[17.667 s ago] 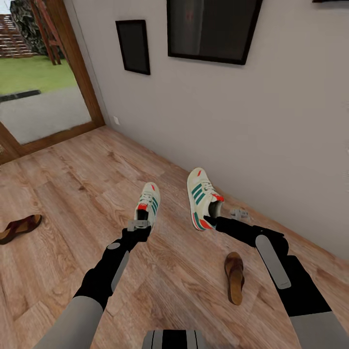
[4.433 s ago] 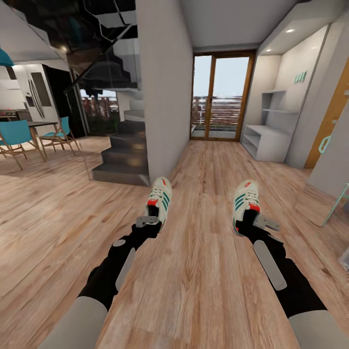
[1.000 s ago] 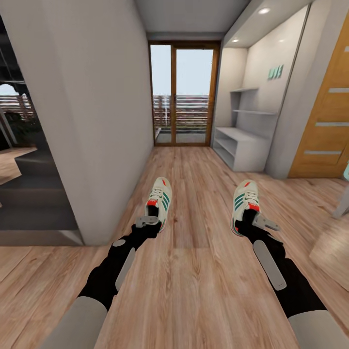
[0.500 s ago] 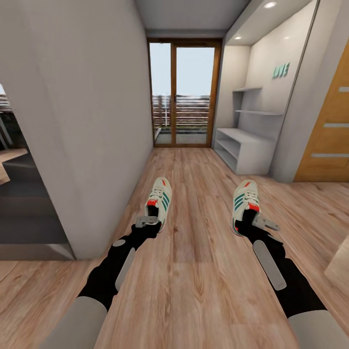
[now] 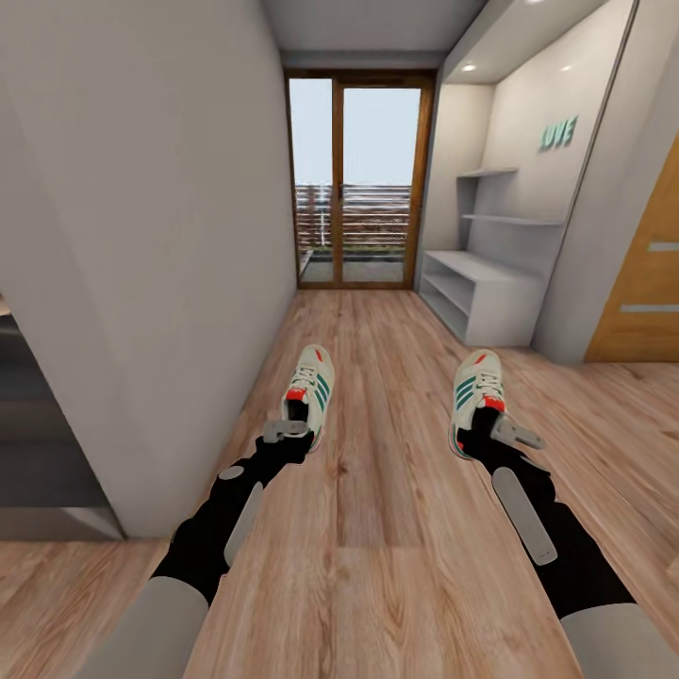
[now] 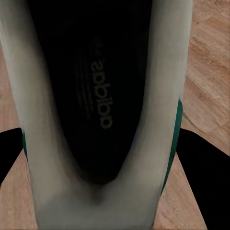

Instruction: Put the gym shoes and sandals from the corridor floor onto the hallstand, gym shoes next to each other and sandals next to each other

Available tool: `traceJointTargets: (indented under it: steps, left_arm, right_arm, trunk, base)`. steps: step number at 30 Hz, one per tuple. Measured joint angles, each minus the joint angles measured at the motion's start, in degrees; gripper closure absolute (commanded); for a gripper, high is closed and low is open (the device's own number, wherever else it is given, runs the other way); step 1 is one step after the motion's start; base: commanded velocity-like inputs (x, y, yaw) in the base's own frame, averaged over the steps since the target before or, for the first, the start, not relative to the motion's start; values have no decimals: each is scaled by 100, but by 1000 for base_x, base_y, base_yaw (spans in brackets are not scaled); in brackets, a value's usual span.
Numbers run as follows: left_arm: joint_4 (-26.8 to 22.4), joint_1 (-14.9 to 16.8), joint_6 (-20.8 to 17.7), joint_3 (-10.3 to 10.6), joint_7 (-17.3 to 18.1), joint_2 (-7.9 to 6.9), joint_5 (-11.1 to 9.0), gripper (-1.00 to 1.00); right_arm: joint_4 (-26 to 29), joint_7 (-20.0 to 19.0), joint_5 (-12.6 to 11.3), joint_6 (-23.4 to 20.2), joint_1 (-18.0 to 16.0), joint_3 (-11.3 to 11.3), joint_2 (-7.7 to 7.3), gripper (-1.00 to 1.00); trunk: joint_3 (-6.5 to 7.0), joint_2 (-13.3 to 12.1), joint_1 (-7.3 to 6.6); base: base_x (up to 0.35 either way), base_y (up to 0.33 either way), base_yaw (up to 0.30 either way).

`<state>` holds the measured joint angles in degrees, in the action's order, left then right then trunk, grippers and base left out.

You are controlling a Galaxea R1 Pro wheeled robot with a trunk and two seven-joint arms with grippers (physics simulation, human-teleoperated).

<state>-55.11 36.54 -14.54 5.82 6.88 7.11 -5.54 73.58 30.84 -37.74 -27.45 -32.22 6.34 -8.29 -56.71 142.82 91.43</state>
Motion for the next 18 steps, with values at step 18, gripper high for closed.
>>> traceJointTargets:
  steps: [18]
  left_arm:
    - [0, 0, 0, 0, 0, 0, 0, 100]
  right_arm:
    - [3, 0, 0, -3, -2, 0, 1, 100]
  trunk:
    - [0, 0, 0]
  base:
    - [349, 0, 0]
